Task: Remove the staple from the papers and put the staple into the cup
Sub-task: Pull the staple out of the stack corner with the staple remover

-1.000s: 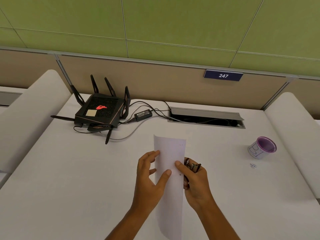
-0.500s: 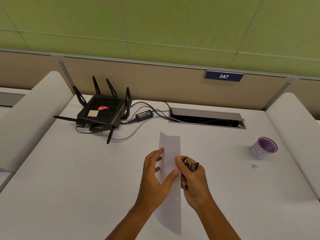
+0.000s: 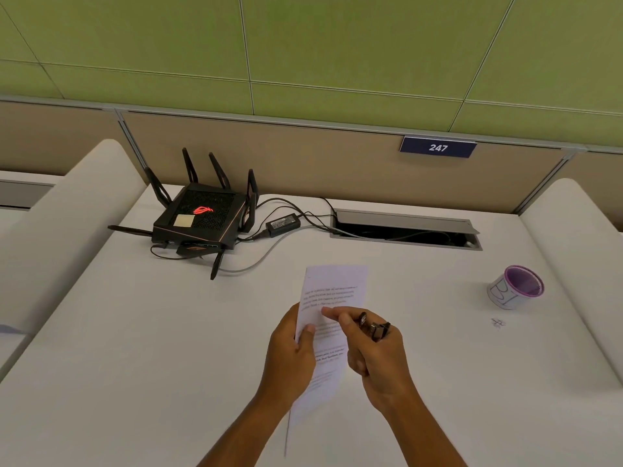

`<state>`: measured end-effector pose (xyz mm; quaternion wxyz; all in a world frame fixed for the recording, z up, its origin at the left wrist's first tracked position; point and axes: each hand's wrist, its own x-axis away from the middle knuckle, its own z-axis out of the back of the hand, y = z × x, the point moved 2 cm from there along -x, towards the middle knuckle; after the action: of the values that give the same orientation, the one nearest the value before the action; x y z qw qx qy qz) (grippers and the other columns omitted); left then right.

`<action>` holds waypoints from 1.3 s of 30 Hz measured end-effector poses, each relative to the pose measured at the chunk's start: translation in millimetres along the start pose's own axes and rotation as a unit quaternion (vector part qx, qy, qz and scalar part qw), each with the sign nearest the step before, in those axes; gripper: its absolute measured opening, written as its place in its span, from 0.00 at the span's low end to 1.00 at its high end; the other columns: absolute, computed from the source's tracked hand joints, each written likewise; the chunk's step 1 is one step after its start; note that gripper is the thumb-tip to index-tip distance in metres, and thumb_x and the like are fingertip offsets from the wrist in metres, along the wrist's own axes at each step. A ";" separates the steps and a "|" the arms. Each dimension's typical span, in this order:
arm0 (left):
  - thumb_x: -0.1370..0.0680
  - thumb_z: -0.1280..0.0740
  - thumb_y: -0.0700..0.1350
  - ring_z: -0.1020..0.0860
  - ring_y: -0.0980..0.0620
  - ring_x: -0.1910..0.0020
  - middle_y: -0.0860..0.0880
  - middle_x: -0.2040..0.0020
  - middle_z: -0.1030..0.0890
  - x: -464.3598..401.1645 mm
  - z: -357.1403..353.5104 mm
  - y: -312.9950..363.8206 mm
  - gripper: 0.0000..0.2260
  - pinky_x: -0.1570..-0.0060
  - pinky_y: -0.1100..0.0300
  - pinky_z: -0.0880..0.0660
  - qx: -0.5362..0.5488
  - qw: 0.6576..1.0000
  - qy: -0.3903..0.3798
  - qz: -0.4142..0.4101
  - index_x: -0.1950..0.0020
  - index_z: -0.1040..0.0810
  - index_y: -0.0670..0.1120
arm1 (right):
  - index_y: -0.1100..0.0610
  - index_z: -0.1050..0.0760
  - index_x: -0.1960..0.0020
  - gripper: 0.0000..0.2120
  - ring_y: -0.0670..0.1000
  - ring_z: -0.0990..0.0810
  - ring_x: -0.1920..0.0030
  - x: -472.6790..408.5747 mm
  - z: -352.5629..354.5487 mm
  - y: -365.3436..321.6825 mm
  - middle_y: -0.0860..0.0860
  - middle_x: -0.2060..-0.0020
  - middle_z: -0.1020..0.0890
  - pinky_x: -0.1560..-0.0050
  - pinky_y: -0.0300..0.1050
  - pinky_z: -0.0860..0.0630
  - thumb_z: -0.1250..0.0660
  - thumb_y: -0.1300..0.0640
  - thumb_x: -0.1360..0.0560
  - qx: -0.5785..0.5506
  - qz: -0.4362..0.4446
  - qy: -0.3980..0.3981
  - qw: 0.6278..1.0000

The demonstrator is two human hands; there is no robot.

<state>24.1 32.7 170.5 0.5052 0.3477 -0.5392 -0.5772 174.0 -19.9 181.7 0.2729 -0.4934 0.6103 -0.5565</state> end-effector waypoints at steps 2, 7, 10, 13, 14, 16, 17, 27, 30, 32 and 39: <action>0.13 0.38 0.45 0.16 0.56 0.44 0.60 0.42 0.18 -1.1 3.8 2.0 0.15 0.56 0.70 0.17 0.000 1.000 0.003 0.004 0.37 0.27 0.66 | 0.54 0.13 0.46 0.08 0.56 0.43 0.71 -2.4 7.4 5.9 0.62 0.58 0.16 0.69 0.48 0.44 0.25 0.55 0.23 -0.001 0.002 0.046 0.999; 0.14 0.36 0.44 0.14 0.52 0.46 0.57 0.43 0.15 -7.2 13.7 4.1 0.13 0.56 0.63 0.15 0.030 0.999 -0.012 0.033 0.39 0.23 0.64 | 0.44 0.15 0.44 0.14 0.51 0.34 0.66 -9.8 34.8 25.5 0.52 0.65 0.25 0.67 0.44 0.31 0.20 0.55 0.28 0.041 -0.007 0.191 0.981; 0.15 0.34 0.43 0.12 0.51 0.48 0.56 0.47 0.12 -12.3 19.9 5.6 0.13 0.56 0.59 0.14 0.062 0.996 -0.019 0.055 0.40 0.20 0.62 | 0.44 0.17 0.42 0.16 0.48 0.29 0.67 -9.2 44.4 28.8 0.45 0.54 0.14 0.70 0.40 0.30 0.20 0.52 0.29 0.042 -0.024 0.178 0.983; 0.16 0.33 0.41 0.12 0.53 0.48 0.55 0.48 0.11 -19.4 24.5 5.5 0.12 0.55 0.55 0.13 0.103 0.991 -0.019 0.080 0.39 0.19 0.58 | 0.50 0.15 0.44 0.12 0.43 0.28 0.73 -8.6 49.7 28.5 0.49 0.51 0.12 0.72 0.40 0.35 0.21 0.55 0.27 0.049 -0.046 0.142 0.988; 0.16 0.32 0.41 0.11 0.51 0.49 0.54 0.47 0.11 -22.3 25.8 5.2 0.11 0.54 0.52 0.13 0.115 0.989 -0.016 0.088 0.39 0.19 0.57 | 0.52 0.14 0.47 0.09 0.42 0.28 0.74 -8.6 50.8 28.7 0.51 0.54 0.12 0.73 0.40 0.36 0.21 0.56 0.27 0.059 -0.048 0.131 0.988; 0.17 0.31 0.41 0.11 0.48 0.48 0.53 0.46 0.11 -28.5 27.9 3.5 0.11 0.52 0.47 0.12 0.140 0.985 -0.011 0.103 0.38 0.19 0.56 | 0.57 0.14 0.50 0.07 0.42 0.29 0.75 -8.7 51.9 30.1 0.55 0.59 0.13 0.73 0.39 0.35 0.22 0.57 0.27 0.068 -0.049 0.114 0.990; 0.17 0.30 0.41 0.11 0.47 0.48 0.52 0.46 0.11 -32.0 28.9 2.3 0.12 0.51 0.45 0.13 0.151 0.982 -0.011 0.109 0.37 0.19 0.55 | 0.59 0.14 0.51 0.06 0.42 0.29 0.75 -8.9 51.6 30.7 0.56 0.61 0.14 0.74 0.38 0.34 0.22 0.58 0.26 0.068 -0.048 0.112 0.990; 0.18 0.29 0.42 0.12 0.51 0.44 0.55 0.40 0.12 -67.0 40.1 -45.3 0.15 0.43 0.47 0.14 0.072 0.990 -0.042 0.118 0.34 0.21 0.57 | 0.57 0.15 0.49 0.09 0.51 0.15 0.60 -31.5 49.2 42.2 0.54 0.55 0.11 0.66 0.41 0.22 0.20 0.57 0.27 0.048 -0.090 0.159 0.982; 0.18 0.29 0.41 0.12 0.51 0.45 0.54 0.40 0.13 -78.3 43.7 -66.4 0.17 0.44 0.49 0.14 0.027 0.991 -0.028 0.130 0.31 0.22 0.55 | 0.57 0.16 0.48 0.09 0.52 0.14 0.59 -45.8 49.6 47.9 0.54 0.56 0.11 0.68 0.40 0.22 0.21 0.57 0.27 0.052 -0.105 0.176 0.977; 0.18 0.29 0.39 0.12 0.49 0.46 0.52 0.42 0.13 -87.1 45.0 -75.9 0.17 0.46 0.51 0.13 0.009 0.990 -0.019 0.137 0.31 0.22 0.53 | 0.57 0.16 0.48 0.09 0.53 0.13 0.57 -58.6 50.3 53.0 0.53 0.56 0.11 0.66 0.41 0.20 0.21 0.57 0.26 0.055 -0.115 0.183 0.975; 0.19 0.28 0.38 0.13 0.49 0.47 0.51 0.43 0.13 -137.9 37.7 -91.3 0.13 0.52 0.56 0.14 -0.032 0.990 -0.015 0.139 0.37 0.20 0.51 | 0.56 0.17 0.50 0.05 0.53 0.15 0.60 -123.1 51.0 71.0 0.54 0.58 0.13 0.69 0.41 0.24 0.23 0.59 0.25 0.119 -0.136 0.196 0.964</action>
<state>3.5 166.7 68.5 0.5835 0.2444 -0.5710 -0.5233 242.6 63.1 75.9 0.1267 -0.4169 0.5080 -0.7430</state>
